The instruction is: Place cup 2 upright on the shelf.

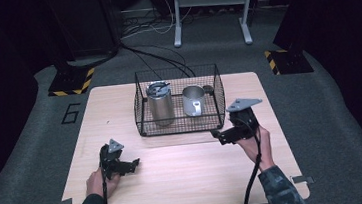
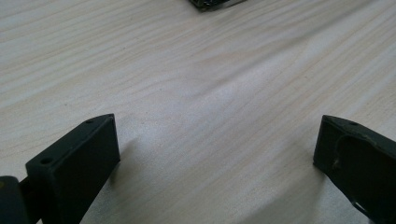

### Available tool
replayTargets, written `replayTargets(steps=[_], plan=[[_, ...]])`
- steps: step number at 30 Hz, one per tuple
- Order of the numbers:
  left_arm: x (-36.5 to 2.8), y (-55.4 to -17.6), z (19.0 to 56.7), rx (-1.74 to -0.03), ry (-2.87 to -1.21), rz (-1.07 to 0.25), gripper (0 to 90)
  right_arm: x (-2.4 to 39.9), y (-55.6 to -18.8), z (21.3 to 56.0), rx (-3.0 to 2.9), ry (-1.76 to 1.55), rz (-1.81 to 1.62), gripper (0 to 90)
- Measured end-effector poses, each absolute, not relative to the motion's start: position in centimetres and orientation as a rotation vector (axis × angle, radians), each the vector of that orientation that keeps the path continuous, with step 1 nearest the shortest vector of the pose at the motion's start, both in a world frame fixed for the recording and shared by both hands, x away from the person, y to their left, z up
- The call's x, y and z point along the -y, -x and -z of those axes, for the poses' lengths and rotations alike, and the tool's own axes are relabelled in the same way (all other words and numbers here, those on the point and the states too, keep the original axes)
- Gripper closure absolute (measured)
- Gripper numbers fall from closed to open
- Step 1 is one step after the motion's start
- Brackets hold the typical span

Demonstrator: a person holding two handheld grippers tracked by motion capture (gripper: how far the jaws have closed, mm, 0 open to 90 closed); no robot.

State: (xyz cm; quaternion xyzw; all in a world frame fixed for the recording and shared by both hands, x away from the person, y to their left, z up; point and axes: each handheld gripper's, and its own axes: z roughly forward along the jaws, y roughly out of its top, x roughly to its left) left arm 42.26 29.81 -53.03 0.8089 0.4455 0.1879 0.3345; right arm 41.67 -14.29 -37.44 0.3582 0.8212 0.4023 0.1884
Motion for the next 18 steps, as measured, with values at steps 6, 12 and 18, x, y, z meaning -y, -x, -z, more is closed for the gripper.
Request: replayTargets(steps=[6,12,18], plan=[[-29.8,-42.3,53.0,-1.162,-2.111,-0.490,0.0,17.7,-39.3,39.8,-2.273,-1.062,-1.125,0.0],[-29.9,-42.3,53.0,-1.154,-2.115,-0.499,0.0,21.0,-37.6,42.7,-2.213,-1.154,-1.120,0.0],[-29.9,-42.3,52.9,-1.155,-2.127,-0.489,0.0,24.2,-36.9,46.6,-2.151,-1.298,-1.069,0.0]])
